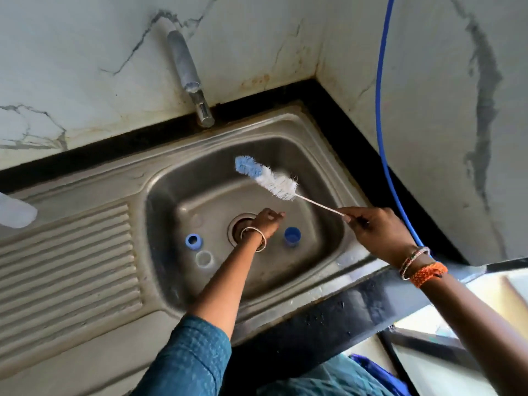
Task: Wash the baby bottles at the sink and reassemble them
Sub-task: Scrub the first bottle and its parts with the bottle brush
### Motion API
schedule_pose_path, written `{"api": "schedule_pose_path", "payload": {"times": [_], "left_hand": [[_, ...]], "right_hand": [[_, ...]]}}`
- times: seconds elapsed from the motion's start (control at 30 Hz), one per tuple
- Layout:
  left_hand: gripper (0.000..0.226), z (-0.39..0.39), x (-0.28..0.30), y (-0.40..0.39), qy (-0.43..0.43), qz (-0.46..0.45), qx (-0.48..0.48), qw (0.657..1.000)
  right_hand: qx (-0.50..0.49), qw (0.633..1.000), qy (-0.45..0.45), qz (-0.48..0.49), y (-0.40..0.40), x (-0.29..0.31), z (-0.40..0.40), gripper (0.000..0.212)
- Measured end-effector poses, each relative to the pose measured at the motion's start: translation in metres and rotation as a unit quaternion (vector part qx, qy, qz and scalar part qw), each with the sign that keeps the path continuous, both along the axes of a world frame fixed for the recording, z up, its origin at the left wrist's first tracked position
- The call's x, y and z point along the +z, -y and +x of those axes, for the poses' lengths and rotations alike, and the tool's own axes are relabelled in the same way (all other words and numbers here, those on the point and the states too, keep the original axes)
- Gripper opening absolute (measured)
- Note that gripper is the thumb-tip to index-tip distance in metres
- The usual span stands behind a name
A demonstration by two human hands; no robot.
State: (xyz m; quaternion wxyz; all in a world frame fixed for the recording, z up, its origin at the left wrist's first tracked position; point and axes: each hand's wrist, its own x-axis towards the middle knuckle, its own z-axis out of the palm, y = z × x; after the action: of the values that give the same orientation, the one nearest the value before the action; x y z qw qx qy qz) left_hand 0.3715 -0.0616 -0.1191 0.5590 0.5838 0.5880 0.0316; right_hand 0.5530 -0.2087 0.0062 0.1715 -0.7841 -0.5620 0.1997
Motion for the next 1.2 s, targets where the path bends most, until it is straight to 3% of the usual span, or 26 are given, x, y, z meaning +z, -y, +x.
{"api": "schedule_pose_path", "payload": {"times": [0.1, 0.17, 0.3, 0.37, 0.4, 0.47, 0.53, 0.63, 0.7, 0.8, 1.03, 1.2], "left_hand": [[0.058, 0.026, -0.022, 0.013, -0.045, 0.020, -0.158, 0.986], [0.059, 0.037, -0.037, 0.014, -0.070, 0.031, -0.190, 0.979], [0.031, 0.039, -0.039, 0.015, -0.085, 0.017, -0.110, 0.990], [0.020, 0.032, -0.032, 0.010, 0.012, -0.088, 0.031, 0.996], [0.015, 0.025, -0.024, 0.005, 0.091, -0.177, 0.138, 0.970], [0.016, 0.001, -0.007, -0.004, 0.247, -0.316, 0.298, 0.866], [0.026, -0.025, 0.007, -0.016, 0.338, -0.351, 0.383, 0.785], [0.026, -0.064, 0.037, -0.030, 0.420, -0.313, 0.434, 0.733], [0.020, -0.084, 0.054, -0.039, 0.427, -0.259, 0.469, 0.728], [0.029, -0.115, 0.073, -0.046, 0.424, -0.193, 0.497, 0.733], [0.021, -0.154, 0.088, -0.038, 0.413, -0.112, 0.541, 0.724], [0.018, -0.160, 0.097, -0.029, 0.400, -0.068, 0.513, 0.756]], "right_hand": [[-0.012, 1.000, 0.016, -0.020, 0.008, 0.001, 0.003, 0.027], [-0.025, 0.999, 0.021, -0.034, 0.013, 0.000, 0.005, 0.026], [-0.037, 0.998, 0.022, -0.043, 0.018, -0.005, 0.006, 0.024], [-0.036, 0.999, 0.014, -0.036, 0.019, -0.006, 0.004, 0.024], [-0.033, 0.999, 0.013, -0.029, 0.018, -0.006, 0.002, 0.023], [-0.020, 1.000, 0.021, -0.005, 0.019, -0.003, -0.002, 0.020], [-0.004, 0.999, 0.024, 0.030, 0.019, 0.001, -0.003, 0.016], [0.026, 0.997, 0.018, 0.070, 0.020, 0.009, -0.007, 0.011], [0.045, 0.996, 0.015, 0.080, 0.017, 0.013, -0.008, 0.009], [0.081, 0.993, 0.042, 0.077, 0.012, 0.019, -0.017, 0.005], [0.124, 0.986, 0.099, 0.056, -0.007, 0.033, -0.048, 0.011], [0.141, 0.955, 0.218, 0.146, -0.014, 0.047, -0.074, 0.012]]}}
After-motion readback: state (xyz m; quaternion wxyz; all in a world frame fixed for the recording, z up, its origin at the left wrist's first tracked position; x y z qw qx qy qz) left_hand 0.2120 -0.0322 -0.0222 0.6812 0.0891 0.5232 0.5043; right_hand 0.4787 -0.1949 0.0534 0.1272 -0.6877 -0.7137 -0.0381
